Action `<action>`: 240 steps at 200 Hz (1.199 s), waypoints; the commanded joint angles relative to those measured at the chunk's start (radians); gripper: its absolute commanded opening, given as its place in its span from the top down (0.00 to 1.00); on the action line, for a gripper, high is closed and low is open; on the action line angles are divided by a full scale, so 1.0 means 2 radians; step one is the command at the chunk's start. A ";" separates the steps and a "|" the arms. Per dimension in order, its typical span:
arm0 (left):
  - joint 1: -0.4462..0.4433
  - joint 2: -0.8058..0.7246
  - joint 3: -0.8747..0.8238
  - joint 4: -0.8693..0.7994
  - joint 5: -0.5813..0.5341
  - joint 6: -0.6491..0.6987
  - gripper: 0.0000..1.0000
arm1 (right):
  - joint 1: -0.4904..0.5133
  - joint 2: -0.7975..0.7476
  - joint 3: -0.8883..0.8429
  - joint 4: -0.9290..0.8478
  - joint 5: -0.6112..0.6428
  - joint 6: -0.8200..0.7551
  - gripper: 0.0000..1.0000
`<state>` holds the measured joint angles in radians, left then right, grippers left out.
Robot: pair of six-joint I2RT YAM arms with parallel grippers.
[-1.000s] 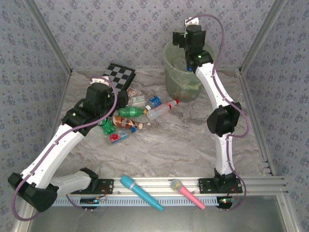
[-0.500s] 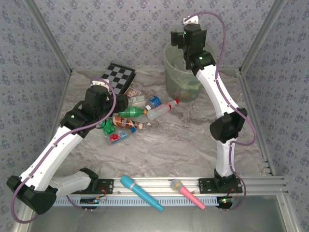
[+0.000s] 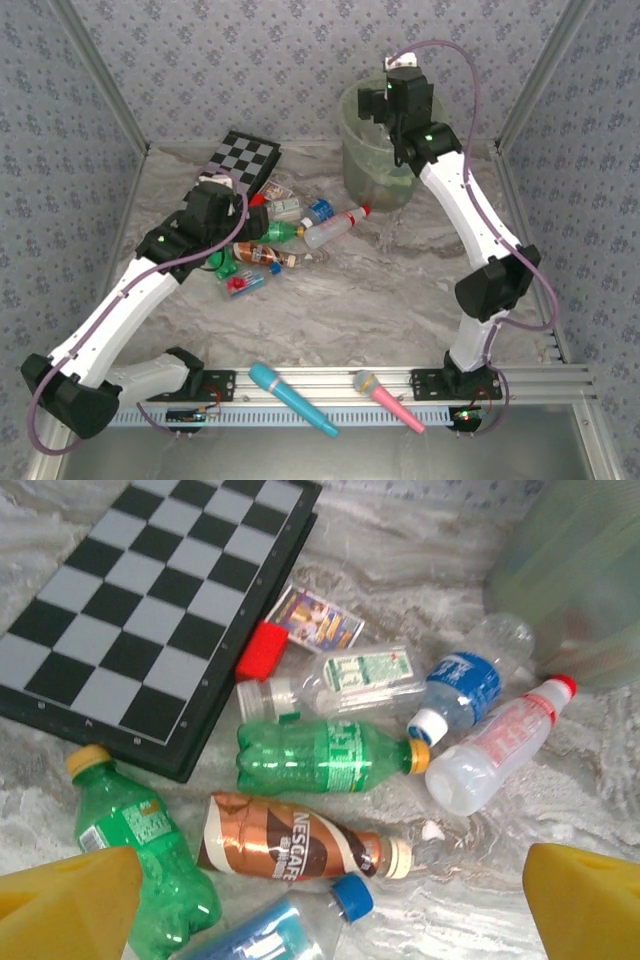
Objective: Put the plastic bottles in the bin
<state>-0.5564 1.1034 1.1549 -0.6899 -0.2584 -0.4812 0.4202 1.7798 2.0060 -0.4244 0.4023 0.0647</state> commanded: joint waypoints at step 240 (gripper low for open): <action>0.003 -0.051 -0.019 -0.068 0.016 -0.014 0.00 | 0.155 0.062 -0.182 -0.151 -0.020 0.437 0.03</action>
<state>-0.5564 1.0492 1.0729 -0.7948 -0.2310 -0.5426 0.7242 1.8034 1.5513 -0.6159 0.3443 0.7826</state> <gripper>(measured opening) 0.995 0.976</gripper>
